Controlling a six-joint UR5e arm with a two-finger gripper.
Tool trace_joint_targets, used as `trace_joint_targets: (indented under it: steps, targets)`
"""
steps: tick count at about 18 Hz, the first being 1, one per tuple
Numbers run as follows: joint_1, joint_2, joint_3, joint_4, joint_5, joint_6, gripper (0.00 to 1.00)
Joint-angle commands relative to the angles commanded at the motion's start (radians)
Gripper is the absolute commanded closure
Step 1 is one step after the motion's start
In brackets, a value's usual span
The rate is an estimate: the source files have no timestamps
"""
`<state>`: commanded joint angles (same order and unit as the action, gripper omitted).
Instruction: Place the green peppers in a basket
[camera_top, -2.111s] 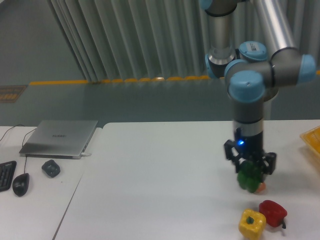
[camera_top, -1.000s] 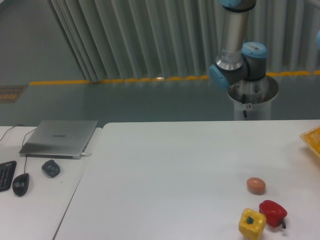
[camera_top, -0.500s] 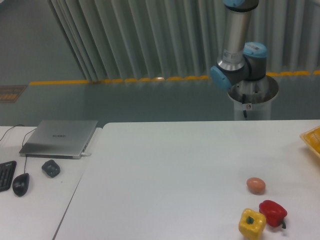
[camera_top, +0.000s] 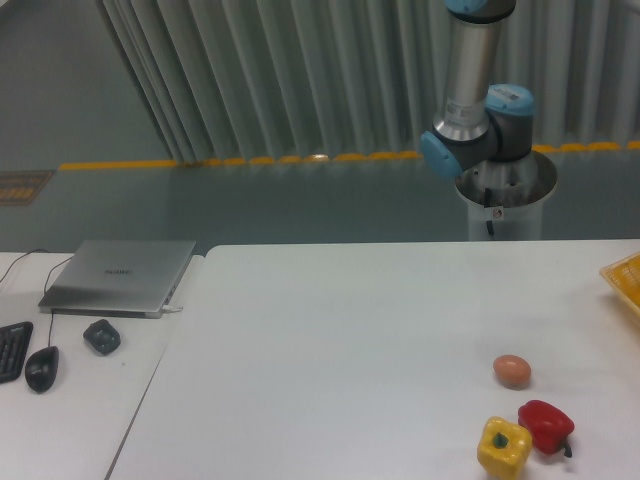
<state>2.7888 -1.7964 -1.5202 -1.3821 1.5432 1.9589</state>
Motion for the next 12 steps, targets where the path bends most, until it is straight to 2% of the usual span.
trace_joint_targets:
  steps: [3,6,12]
  targets:
    - [-0.041,0.0,0.002,0.008,0.003,-0.104,0.0]
    - [-0.101,-0.005,0.0,0.055,0.009,-0.146,0.0]
    - [-0.127,-0.006,-0.002,0.072,0.006,-0.198,0.0]
